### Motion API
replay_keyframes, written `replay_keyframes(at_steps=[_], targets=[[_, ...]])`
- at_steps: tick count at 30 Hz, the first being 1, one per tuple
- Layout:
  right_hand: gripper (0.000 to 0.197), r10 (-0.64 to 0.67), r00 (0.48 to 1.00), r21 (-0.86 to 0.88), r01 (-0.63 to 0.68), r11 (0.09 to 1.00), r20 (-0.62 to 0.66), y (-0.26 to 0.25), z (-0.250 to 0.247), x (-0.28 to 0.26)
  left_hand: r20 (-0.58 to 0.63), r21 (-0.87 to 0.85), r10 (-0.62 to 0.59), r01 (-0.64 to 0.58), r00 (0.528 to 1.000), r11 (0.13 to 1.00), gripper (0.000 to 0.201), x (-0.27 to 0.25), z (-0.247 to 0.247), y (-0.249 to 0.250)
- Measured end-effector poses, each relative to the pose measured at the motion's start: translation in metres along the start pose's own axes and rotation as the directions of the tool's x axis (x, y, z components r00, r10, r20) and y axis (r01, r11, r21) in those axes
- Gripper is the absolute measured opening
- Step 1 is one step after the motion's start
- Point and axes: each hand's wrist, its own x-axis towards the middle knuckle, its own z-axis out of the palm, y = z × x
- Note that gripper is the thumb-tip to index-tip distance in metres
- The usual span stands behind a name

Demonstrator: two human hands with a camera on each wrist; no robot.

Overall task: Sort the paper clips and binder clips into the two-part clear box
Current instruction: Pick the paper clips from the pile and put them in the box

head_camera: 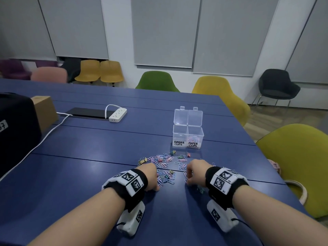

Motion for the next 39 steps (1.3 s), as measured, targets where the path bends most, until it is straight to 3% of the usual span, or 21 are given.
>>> replay_keyframes(at_steps=[4,10,15,23,26,31,33,34,35,36,37,38,39], targets=[[0.013,0.006,1.0,-0.099,-0.004,0.995,0.024,-0.004,0.001,0.009,0.005,0.008,-0.019,0.019,1.0,1.0,0.032,0.004,0.003,0.0],[0.027,0.046,0.999,-0.049,-0.047,0.998,-0.03,0.0,-0.003,0.021,0.028,0.003,-0.018,0.018,0.999,1.0,0.03,0.006,0.003,-0.002],[0.018,0.04,0.999,-0.098,-0.037,0.995,0.03,-0.006,-0.005,0.032,0.037,0.012,-0.033,0.032,0.999,0.999,0.028,0.006,0.0,0.001],[0.028,0.06,0.996,-0.173,-0.071,0.982,-0.069,-0.008,0.007,0.036,0.043,0.111,-0.082,0.077,0.996,0.991,0.031,0.004,0.001,0.006],[0.024,0.055,0.996,-0.193,-0.069,0.979,-0.076,-0.011,0.009,0.037,0.002,0.054,-0.068,0.068,0.998,0.996,0.021,0.003,0.003,0.004],[0.021,0.072,0.996,-0.239,-0.059,0.969,0.047,-0.015,0.006,0.035,-0.054,-0.039,-0.047,0.045,0.997,0.998,0.019,-0.006,0.002,0.002],[0.016,0.061,0.995,-0.274,-0.038,0.961,0.076,-0.016,0.007,0.033,-0.073,-0.194,-0.042,0.027,0.996,0.981,0.016,-0.009,-0.002,-0.001],[0.021,0.053,0.996,-0.282,-0.03,0.959,0.074,-0.015,0.009,0.033,-0.075,-0.337,-0.045,0.017,0.996,0.941,0.016,-0.01,-0.003,-0.003],[0.026,0.047,0.996,-0.289,-0.023,0.957,0.075,-0.016,0.011,0.031,-0.069,-0.534,-0.045,0.001,0.997,0.845,0.016,-0.01,-0.004,-0.006],[0.027,0.045,0.995,-0.281,-0.02,0.959,0.084,-0.017,0.012,0.028,-0.042,-0.759,-0.043,-0.004,0.998,0.651,0.016,-0.01,-0.005,-0.01],[0.025,0.047,0.994,-0.275,-0.018,0.961,0.1,-0.019,0.013,0.025,-0.005,-0.93,-0.027,0.005,1.0,0.368,0.015,-0.011,-0.006,-0.013],[0.023,0.054,0.992,-0.268,-0.021,0.963,0.115,-0.02,0.013,0.022,0.023,-0.997,0.001,0.023,1.0,0.079,0.015,-0.012,-0.008,-0.015],[0.024,0.06,0.991,-0.251,-0.027,0.968,0.123,-0.022,0.012,0.019,0.033,-0.989,0.027,0.037,0.999,-0.144,0.015,-0.013,-0.011,-0.018]])
